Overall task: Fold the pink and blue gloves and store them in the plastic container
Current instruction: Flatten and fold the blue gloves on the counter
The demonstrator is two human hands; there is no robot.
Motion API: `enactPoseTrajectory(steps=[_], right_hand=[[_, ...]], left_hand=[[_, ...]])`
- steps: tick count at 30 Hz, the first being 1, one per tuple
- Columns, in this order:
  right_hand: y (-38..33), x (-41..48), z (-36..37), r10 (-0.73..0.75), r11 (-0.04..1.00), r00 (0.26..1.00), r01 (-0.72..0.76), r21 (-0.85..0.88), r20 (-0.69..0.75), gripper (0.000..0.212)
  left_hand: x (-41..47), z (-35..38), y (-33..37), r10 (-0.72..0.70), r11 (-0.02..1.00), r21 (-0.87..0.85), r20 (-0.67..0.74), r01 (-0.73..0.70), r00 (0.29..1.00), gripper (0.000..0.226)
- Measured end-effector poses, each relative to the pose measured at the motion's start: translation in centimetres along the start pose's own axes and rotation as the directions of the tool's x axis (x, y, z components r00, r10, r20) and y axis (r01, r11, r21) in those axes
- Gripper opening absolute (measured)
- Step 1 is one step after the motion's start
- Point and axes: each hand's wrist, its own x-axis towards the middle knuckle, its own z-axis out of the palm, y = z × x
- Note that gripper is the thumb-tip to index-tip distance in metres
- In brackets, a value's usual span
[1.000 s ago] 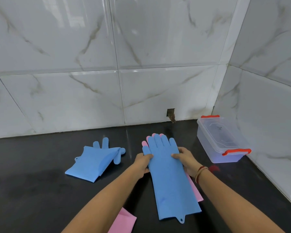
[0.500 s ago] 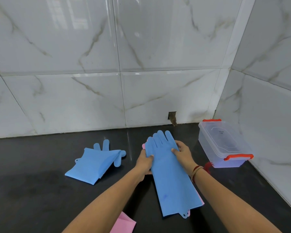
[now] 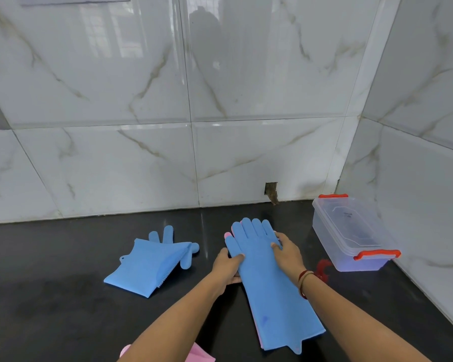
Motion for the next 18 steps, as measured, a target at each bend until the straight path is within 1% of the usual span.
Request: enactPoseTrajectory(steps=[2,5,7,9,13,15,18], right_hand=[[-0.1,0.0,0.1,-0.008,0.998,1.000,0.009,-0.064,0.016,0.044],[-0.2,0.1,-0.1,0.008,0.996,1.000,-0.007,-0.091,0.017,0.046],[0.1,0.1,-0.4,0.008,0.997,1.000,-0.007,-0.078,0.014,0.041],[0.3,0.1,-0.8,-0.003,1.000,1.000,0.003,-0.025,0.000,0.035],[0.2,0.0,-1.1,-0.037,0.998,0.995,0.041,0.042,-0.087,0.030],[0.3,0.0,-0.9,-0.052,0.998,0.992,0.057,0.036,-0.117,0.030],[0.7,0.0,-0.8,-0.033,0.999,0.995,0.031,-0.019,-0.093,0.028]], left_hand=[[0.0,0.0,0.0,-0.011,1.000,-0.012,0.003,0.011,1.000,0.025],[-0.2,-0.1,0.1,-0.021,0.999,-0.024,0.006,0.021,1.000,0.026],[-0.3,0.0,0.1,-0.019,1.000,-0.020,-0.003,0.019,1.000,0.024],[-0.4,0.2,0.3,-0.003,1.000,0.000,-0.020,0.003,1.000,0.024],[-0.3,0.5,0.8,0.013,0.999,0.050,-0.055,-0.010,0.998,0.031],[-0.3,0.5,0.8,0.006,0.998,0.065,-0.061,-0.002,0.998,0.034],[-0.3,0.4,0.6,0.001,0.997,0.077,-0.072,0.004,0.997,0.031]])
